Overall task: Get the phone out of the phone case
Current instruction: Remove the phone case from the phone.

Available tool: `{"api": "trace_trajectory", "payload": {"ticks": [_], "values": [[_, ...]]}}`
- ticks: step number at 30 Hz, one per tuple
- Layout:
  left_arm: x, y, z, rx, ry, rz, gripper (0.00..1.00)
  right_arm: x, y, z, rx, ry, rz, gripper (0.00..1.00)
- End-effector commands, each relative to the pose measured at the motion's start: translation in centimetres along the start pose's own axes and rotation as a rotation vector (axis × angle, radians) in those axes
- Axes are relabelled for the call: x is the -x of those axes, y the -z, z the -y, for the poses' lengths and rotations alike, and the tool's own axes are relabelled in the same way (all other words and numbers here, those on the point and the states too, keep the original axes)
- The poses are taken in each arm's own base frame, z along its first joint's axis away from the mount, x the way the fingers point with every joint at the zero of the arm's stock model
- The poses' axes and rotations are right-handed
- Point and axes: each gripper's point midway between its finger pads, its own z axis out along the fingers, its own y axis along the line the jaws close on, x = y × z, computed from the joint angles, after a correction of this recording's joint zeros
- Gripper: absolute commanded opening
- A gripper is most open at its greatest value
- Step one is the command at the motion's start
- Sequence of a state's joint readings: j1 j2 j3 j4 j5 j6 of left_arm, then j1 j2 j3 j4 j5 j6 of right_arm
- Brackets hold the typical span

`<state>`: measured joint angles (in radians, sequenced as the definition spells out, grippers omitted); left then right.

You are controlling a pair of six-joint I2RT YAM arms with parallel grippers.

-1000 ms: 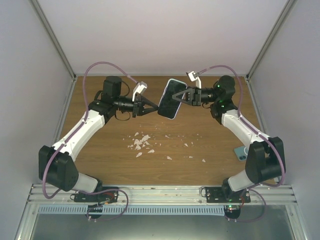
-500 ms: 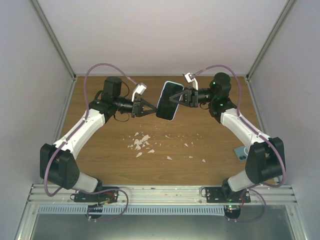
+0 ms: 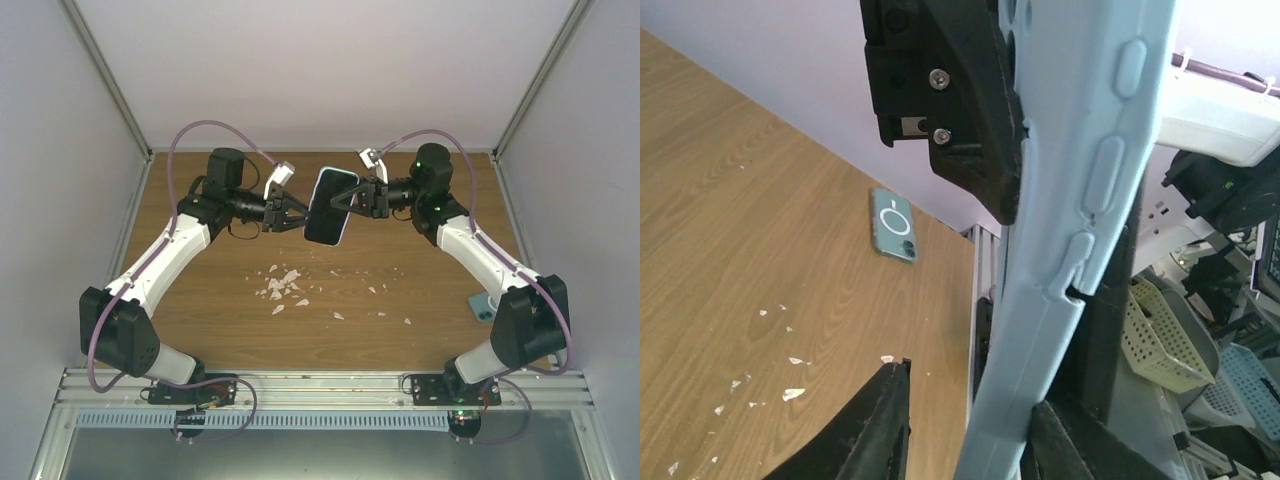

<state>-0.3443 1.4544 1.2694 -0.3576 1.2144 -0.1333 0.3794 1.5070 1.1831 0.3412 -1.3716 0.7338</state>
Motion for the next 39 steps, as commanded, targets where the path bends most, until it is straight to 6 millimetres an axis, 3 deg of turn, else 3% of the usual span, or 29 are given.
{"api": "trace_trajectory", "payload": {"ticks": [1, 6, 16, 20, 27, 30, 33, 36, 39], "values": [[3.9, -0.9, -0.6, 0.090, -0.188, 0.068, 0.34, -3.9, -3.8, -5.0, 0.244, -0.004, -0.186, 0.00], [4.2, -1.0, 0.5, 0.049, -0.215, 0.072, 0.39, -4.6, -4.5, -5.3, 0.265, 0.013, -0.202, 0.00], [3.7, -1.8, 4.3, -0.106, -0.249, 0.058, 0.38, -5.1, -5.3, -4.8, 0.276, 0.018, -0.216, 0.01], [3.3, -2.3, 5.2, -0.146, -0.235, 0.054, 0.31, -5.0, -5.4, -4.6, 0.279, 0.007, -0.220, 0.01], [2.1, -1.6, 4.5, -0.173, -0.071, 0.082, 0.10, -3.6, -5.1, -3.7, 0.264, -0.040, -0.212, 0.07], [1.6, -1.3, 4.3, -0.168, -0.059, 0.087, 0.02, -2.7, -4.6, -3.1, 0.241, -0.041, -0.195, 0.14], [1.4, -0.9, 4.6, -0.163, -0.055, 0.096, 0.00, -1.7, -3.9, -2.0, 0.198, -0.051, -0.169, 0.23], [1.5, -0.5, 4.2, -0.142, -0.023, 0.116, 0.00, -0.4, -2.5, -0.5, 0.148, -0.059, -0.133, 0.49], [1.9, 0.0, 3.0, -0.093, 0.026, 0.160, 0.00, 1.7, -0.5, 0.7, 0.080, -0.029, -0.080, 0.68]]}}
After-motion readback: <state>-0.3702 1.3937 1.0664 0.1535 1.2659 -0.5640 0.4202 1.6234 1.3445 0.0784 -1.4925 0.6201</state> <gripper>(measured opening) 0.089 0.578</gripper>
